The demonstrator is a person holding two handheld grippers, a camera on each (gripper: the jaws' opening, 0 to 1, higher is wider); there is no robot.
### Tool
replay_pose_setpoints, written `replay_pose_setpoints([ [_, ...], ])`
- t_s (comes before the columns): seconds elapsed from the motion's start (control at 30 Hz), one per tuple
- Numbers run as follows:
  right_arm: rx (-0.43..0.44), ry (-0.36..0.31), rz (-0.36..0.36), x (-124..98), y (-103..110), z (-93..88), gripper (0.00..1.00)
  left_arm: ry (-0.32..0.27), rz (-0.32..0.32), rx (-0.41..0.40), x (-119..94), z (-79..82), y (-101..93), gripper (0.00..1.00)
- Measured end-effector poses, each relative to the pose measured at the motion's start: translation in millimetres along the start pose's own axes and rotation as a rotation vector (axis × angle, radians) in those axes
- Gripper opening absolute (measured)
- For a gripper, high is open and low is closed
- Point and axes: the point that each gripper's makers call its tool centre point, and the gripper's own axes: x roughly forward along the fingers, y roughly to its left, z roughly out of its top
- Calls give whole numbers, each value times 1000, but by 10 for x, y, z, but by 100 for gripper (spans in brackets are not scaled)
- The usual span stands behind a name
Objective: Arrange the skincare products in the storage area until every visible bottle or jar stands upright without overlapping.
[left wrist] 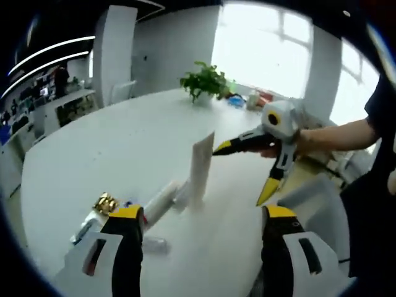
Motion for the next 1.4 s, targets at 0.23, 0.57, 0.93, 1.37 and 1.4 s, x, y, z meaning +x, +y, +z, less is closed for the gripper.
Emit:
replay_pose_setpoints([
  [0.23,27,-16,-24,-54,121,6,97,-16,67,-57,-146,-152,46,82],
  [0.57,55,-23,-47,-168,242,-72,99,-34,143,-130,-341,-381,84,88],
  [0.93,89,-26,-71,-333,347,-172,99,-68,216,-188,-518,-656,37,93],
  [1.37,179,-60,-128,-441,460,-310,99,-46,257,-215,-548,-961,-91,92],
  [1.4,181,-55,-131,-447,471,-328,99,-53,259,-220,-561,-959,-110,92],
])
